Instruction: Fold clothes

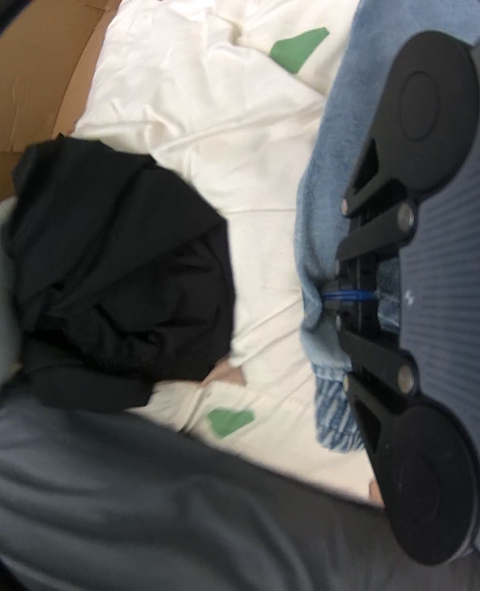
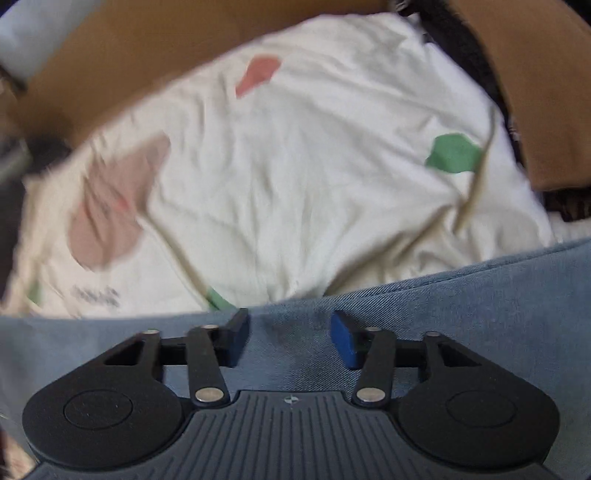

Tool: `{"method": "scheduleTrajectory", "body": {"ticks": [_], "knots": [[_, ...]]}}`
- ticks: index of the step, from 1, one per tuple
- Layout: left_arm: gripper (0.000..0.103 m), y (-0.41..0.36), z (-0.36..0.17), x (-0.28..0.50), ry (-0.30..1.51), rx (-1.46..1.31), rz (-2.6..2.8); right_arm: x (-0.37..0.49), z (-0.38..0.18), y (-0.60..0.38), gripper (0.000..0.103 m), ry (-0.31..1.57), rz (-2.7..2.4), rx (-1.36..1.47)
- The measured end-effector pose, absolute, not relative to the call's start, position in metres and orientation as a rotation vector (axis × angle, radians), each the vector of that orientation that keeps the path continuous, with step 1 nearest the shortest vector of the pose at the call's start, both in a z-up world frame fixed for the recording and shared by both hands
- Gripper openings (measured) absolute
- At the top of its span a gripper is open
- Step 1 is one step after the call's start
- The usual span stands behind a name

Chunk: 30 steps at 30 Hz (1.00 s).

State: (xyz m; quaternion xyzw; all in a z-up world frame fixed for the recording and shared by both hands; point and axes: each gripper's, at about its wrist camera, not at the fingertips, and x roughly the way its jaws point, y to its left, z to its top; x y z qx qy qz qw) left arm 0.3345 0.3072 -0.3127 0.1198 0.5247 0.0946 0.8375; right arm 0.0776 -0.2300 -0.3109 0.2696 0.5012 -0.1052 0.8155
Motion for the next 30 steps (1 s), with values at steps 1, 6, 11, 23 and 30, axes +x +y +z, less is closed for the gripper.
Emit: {"method": "scheduleTrajectory", "body": {"ticks": [1, 6, 11, 23, 30], "knots": [[0.014, 0.301, -0.302, 0.326, 1.073, 0.242, 0.170, 0.071, -0.305, -0.232, 0.049, 1.058, -0.220, 0.564], [0.020, 0.259, -0.269, 0.297, 1.038, 0.209, 0.054, 0.036, -0.282, -0.239, 0.049, 1.023, -0.209, 0.536], [0.020, 0.213, -0.265, 0.273, 1.058, 0.173, -0.036, 0.005, -0.278, -0.232, 0.050, 1.029, -0.213, 0.520], [0.020, 0.114, -0.322, 0.226, 1.212, 0.202, -0.220, -0.014, -0.312, -0.192, 0.050, 1.116, -0.150, 0.459], [0.020, 0.105, -0.355, 0.237, 1.225, 0.235, -0.202, -0.004, -0.327, -0.188, 0.066, 1.118, -0.122, 0.451]]}}
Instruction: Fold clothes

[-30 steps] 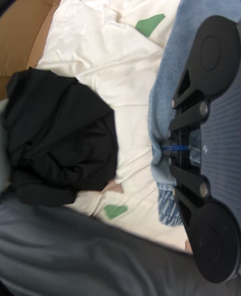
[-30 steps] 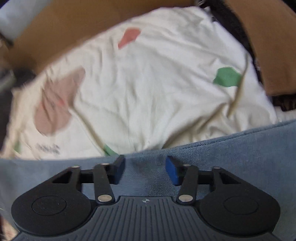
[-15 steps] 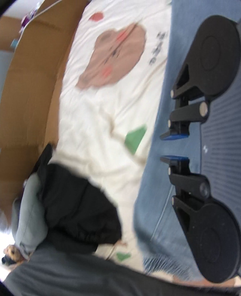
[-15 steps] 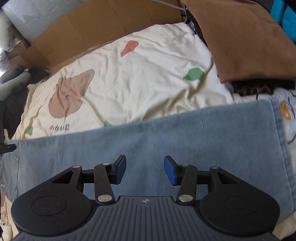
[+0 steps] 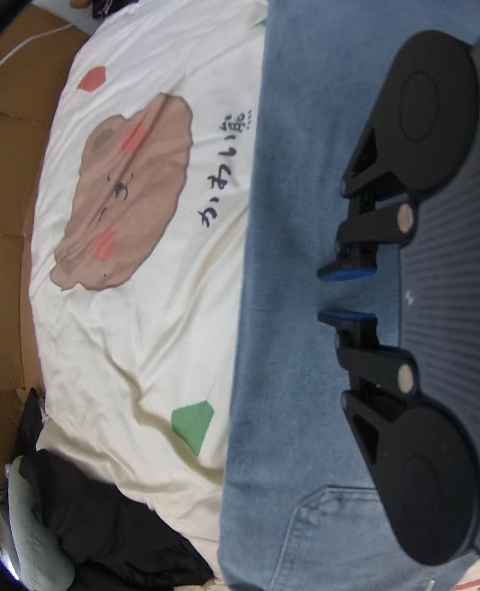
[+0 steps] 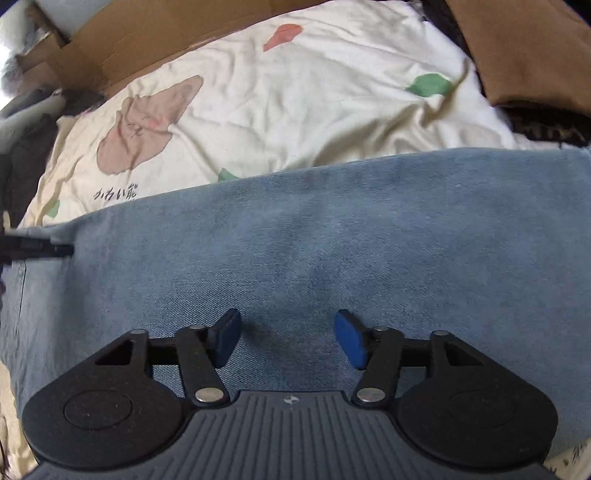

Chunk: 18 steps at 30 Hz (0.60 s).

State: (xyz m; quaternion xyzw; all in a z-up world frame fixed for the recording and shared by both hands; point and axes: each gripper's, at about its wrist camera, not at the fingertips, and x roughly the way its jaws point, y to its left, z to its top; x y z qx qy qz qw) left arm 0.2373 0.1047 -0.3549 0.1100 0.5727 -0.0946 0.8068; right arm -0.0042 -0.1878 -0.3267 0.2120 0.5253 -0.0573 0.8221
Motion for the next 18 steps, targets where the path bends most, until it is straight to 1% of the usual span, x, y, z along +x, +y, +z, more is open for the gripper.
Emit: {"method": "scheduleTrajectory", "body": {"ticks": [7, 9, 12, 14, 18], "knots": [[0.020, 0.105, -0.355, 0.260, 1.217, 0.209, -0.228, 0.004, -0.332, -0.188, 0.067, 1.097, -0.116, 0.429], [0.020, 0.107, -0.356, 0.262, 1.210, 0.197, -0.238, 0.007, -0.332, -0.187, 0.069, 1.109, -0.114, 0.420], [0.020, 0.107, -0.356, 0.266, 1.208, 0.165, -0.221, 0.015, -0.330, -0.193, 0.068, 1.161, -0.091, 0.444], [0.020, 0.105, -0.355, 0.268, 1.205, 0.158, -0.212, 0.021, -0.324, -0.205, 0.066, 1.199, -0.073, 0.499], [0.019, 0.106, -0.350, 0.276, 1.222, 0.142, -0.213, 0.026, -0.287, -0.233, 0.066, 1.162, -0.092, 0.493]]}}
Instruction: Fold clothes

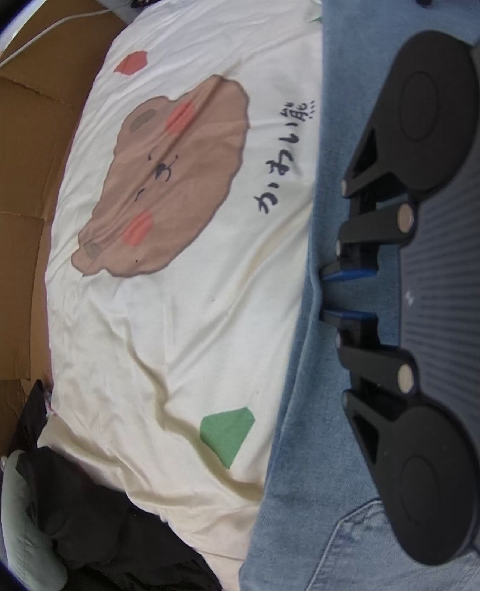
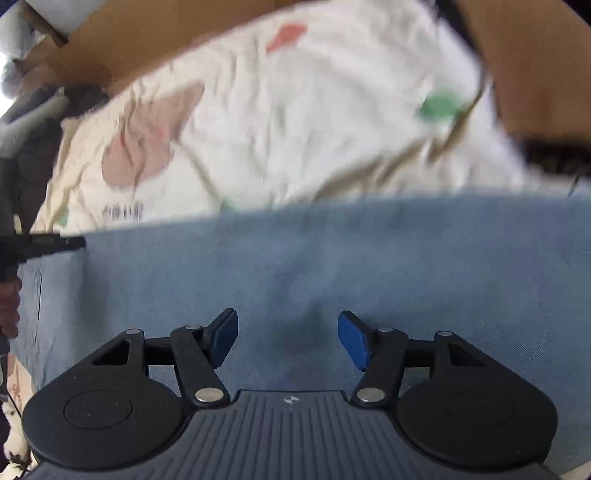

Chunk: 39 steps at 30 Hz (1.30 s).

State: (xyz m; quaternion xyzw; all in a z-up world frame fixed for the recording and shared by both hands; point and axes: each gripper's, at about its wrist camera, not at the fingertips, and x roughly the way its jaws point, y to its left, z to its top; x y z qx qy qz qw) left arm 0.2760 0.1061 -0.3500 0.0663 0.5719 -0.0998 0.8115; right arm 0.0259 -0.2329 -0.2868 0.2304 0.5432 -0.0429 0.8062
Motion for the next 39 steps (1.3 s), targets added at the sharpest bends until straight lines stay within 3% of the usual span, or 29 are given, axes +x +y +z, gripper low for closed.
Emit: {"method": "scheduleTrajectory", "body": {"ticks": [8, 17, 21, 35, 39], "knots": [[0.019, 0.123, -0.299, 0.291, 1.142, 0.110, -0.153, 0.017, -0.188, -0.295, 0.066, 1.066, -0.101, 0.532], [0.019, 0.142, -0.242, 0.258, 1.125, 0.065, -0.156, -0.005, -0.091, -0.341, 0.066, 1.033, -0.032, 0.571], [0.025, 0.151, -0.214, 0.231, 1.096, 0.064, -0.195, -0.022, -0.052, -0.359, 0.067, 0.996, -0.036, 0.533], [0.037, 0.206, -0.148, 0.128, 1.030, 0.089, -0.185, -0.069, -0.028, -0.400, 0.067, 0.972, -0.045, 0.632], [0.038, 0.218, -0.143, 0.101, 1.032, 0.114, -0.170, -0.079, -0.045, -0.409, 0.067, 0.944, -0.047, 0.677]]}}
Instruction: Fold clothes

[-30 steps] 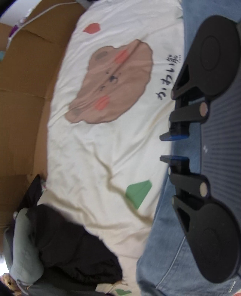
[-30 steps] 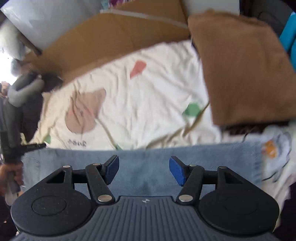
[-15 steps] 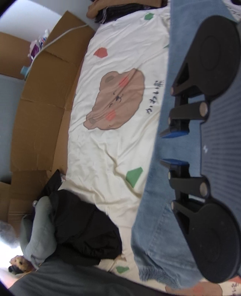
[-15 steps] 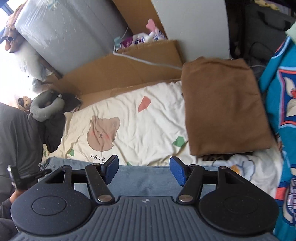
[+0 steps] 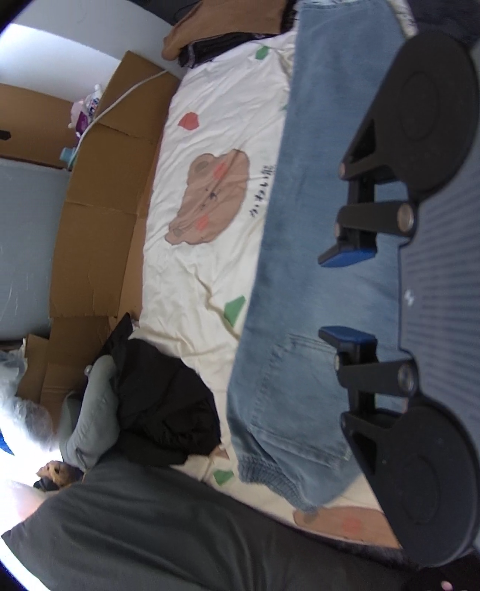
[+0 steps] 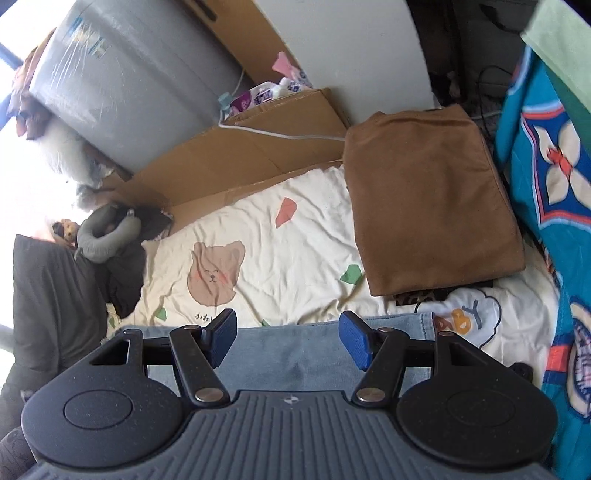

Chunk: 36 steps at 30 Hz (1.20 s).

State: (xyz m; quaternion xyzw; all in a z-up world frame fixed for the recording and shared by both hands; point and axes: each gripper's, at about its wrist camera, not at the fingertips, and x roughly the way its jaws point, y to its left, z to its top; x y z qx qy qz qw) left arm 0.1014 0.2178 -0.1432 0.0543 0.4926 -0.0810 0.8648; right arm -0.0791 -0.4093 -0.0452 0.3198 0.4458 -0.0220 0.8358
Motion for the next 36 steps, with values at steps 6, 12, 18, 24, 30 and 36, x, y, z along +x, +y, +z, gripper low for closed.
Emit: {"method": "scheduleTrajectory", "body": {"ticks": [6, 12, 18, 24, 30, 36], "knots": [[0.038, 0.230, -0.144, 0.073, 1.062, 0.106, -0.136, -0.091, -0.104, -0.415, 0.067, 0.932, -0.096, 0.809], [0.038, 0.232, -0.153, 0.056, 1.102, 0.122, -0.102, -0.101, -0.164, -0.421, 0.067, 0.932, -0.080, 0.874], [0.038, 0.227, -0.179, 0.050, 1.144, 0.073, -0.081, -0.120, -0.230, -0.429, 0.067, 0.856, -0.064, 1.000], [0.038, 0.222, -0.216, 0.047, 1.216, 0.001, -0.009, -0.133, -0.281, -0.430, 0.067, 0.890, -0.114, 0.985], [0.038, 0.213, -0.232, 0.048, 1.250, 0.032, 0.013, -0.145, -0.307, -0.430, 0.067, 0.916, -0.172, 0.937], [0.038, 0.207, -0.242, 0.058, 1.272, 0.033, 0.025, -0.151, -0.318, -0.429, 0.067, 0.951, -0.237, 0.889]]}}
